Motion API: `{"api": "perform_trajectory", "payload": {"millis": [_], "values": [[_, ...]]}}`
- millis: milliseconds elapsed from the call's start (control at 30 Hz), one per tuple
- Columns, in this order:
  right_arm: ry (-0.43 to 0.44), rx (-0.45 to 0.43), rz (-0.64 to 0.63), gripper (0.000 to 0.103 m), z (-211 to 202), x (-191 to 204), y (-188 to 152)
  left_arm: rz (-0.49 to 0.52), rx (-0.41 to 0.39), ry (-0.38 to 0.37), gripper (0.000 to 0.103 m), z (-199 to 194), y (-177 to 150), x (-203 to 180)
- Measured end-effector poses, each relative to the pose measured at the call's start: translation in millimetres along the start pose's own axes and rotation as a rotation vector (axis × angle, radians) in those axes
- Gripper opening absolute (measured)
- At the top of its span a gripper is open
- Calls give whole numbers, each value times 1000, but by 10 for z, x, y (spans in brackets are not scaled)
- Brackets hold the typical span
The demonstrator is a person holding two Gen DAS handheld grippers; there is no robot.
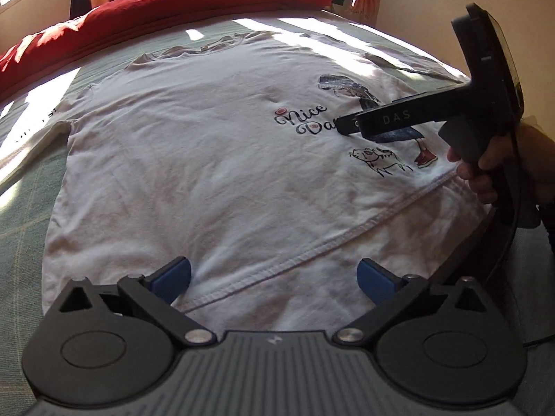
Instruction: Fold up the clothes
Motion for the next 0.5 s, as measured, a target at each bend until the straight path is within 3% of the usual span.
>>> {"api": "perform_trajectory", "payload": {"millis": [100,233,367,433,500], "values": [[-10,3,7,103,-13,7,30,-75,-2,-17,101,-62,281,227],[-20,-13,17,103,-32,17,70,-232,-53,-45,101,46,965,613],[-1,-24,32,103,-47,15,94,-328,-57,-71,101,508,1529,820],[-5,-24,41,103,-40,-16,94,-414,-19,-108,101,779,1668,925],[-1,-24,56,103,-29,-56,91,-499,-1,-92,101,1002,1731,1089]]}}
Point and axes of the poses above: each gripper's, at about its wrist camera, not at the fingertips, and z roughly the way its jaws point, x to its left, y to its top, the point moved 8 cm from there along z, roughly the way its jaws point, and after that the axes turned 4 degrees about y, right-handed, at the moved point
